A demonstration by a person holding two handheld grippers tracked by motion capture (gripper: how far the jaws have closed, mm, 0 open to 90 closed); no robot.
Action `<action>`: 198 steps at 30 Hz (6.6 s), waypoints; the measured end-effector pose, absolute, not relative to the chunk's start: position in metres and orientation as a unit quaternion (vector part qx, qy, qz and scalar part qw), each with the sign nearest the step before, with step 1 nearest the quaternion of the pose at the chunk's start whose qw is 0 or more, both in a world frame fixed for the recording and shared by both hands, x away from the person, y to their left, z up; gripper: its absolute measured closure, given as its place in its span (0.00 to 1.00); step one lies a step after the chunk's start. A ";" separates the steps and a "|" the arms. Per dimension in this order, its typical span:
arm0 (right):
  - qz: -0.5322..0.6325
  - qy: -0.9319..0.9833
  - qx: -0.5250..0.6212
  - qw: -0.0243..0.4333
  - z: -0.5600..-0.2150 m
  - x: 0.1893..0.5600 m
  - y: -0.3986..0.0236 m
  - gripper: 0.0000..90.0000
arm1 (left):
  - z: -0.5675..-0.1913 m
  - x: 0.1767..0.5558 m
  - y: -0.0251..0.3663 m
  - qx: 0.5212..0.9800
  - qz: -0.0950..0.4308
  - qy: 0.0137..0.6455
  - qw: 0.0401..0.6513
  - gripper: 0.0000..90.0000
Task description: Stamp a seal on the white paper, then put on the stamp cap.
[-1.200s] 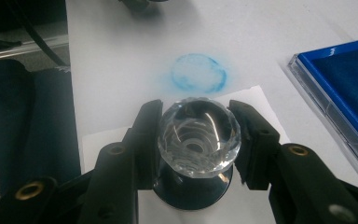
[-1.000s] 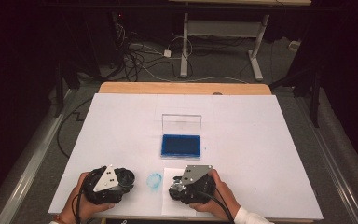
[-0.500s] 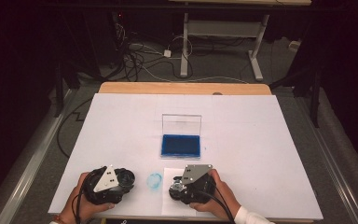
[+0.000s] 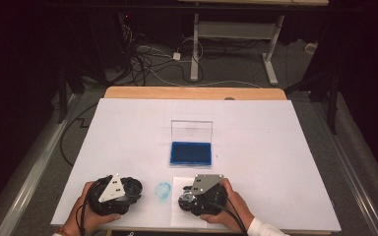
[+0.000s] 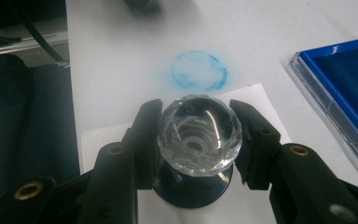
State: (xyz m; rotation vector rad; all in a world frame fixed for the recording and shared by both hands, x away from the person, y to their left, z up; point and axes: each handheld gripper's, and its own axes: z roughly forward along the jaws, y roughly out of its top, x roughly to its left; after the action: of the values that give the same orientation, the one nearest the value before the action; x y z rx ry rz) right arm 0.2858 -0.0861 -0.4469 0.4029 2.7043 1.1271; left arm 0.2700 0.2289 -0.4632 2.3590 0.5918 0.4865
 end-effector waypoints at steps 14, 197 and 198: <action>0.377 0.911 0.135 0.095 -0.447 0.286 -0.086 0.63 | -0.464 0.270 0.228 0.900 0.184 0.225 0.324 0.41; 0.516 0.823 0.187 0.146 -0.372 0.317 -0.119 0.63 | -0.455 0.300 0.178 0.874 0.129 0.222 0.413 0.41; 0.519 0.822 0.186 0.141 -0.372 0.318 -0.117 0.63 | -0.454 0.300 0.174 0.872 0.128 0.222 0.418 0.41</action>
State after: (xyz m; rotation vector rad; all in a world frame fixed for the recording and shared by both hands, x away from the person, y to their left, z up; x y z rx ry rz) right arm 0.3178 -0.1169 -0.3715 0.5370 2.3736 1.4982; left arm 0.3001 0.1744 -0.4542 2.1873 0.5573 0.3203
